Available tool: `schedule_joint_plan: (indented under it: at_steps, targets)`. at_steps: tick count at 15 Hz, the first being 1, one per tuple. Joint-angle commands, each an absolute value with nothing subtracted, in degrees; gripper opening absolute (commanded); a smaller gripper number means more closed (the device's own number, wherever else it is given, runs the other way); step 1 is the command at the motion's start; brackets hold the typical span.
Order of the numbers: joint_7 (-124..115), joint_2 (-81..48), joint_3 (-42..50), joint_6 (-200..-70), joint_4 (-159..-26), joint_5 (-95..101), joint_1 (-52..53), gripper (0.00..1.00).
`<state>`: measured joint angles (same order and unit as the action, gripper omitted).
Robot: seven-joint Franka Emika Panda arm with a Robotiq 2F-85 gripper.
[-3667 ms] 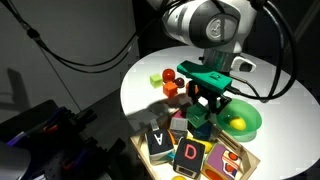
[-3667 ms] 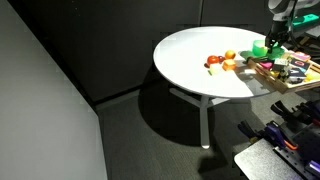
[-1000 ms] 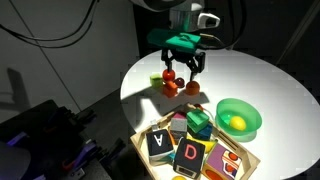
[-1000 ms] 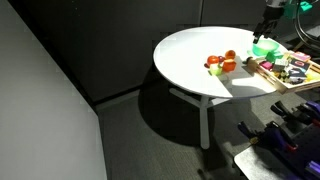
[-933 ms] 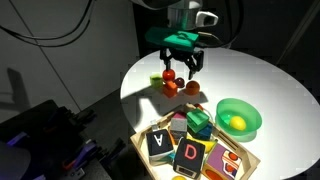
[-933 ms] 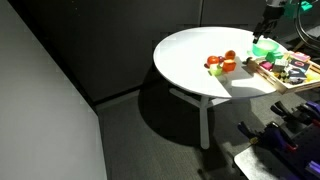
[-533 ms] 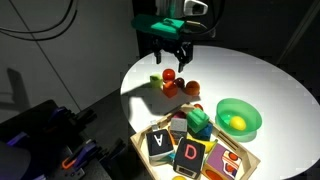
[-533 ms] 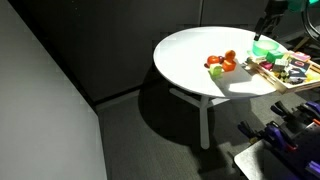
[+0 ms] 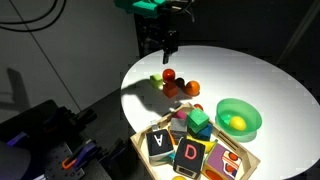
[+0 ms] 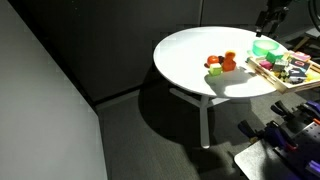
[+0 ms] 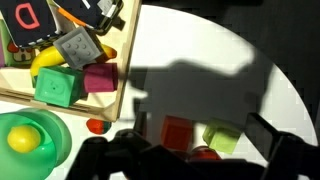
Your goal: Put the green block onto the tray
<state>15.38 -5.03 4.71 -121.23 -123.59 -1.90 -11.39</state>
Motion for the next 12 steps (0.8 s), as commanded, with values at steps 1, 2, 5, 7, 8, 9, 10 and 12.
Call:
schedule_joint_plan:
  at_steps: [1, 2, 5, 7, 8, 9, 10, 12]
  targets:
    - [12.4, -0.8, 5.3, -121.5, -126.6, -2.0, -9.6, 1.00]
    - [12.0, 0.0, 5.3, -121.9, -127.4, -1.9, -9.2, 1.00]
    - [11.3, 2.6, 5.1, -123.1, -129.6, -1.8, -8.2, 1.00]
    - [11.0, 4.3, 5.1, -124.9, -131.4, -2.0, -7.7, 1.00]
    - [11.1, 5.0, 5.2, -126.1, -132.2, -2.1, -7.5, 1.00]
    - [11.3, 5.8, 5.2, -127.6, -133.2, -2.3, -7.3, 1.00]
    - [11.4, 6.4, 5.2, -128.7, -133.9, -2.5, -7.2, 1.00]
    - [11.3, 7.6, 5.3, -130.5, -135.3, -2.5, -7.0, 1.00]
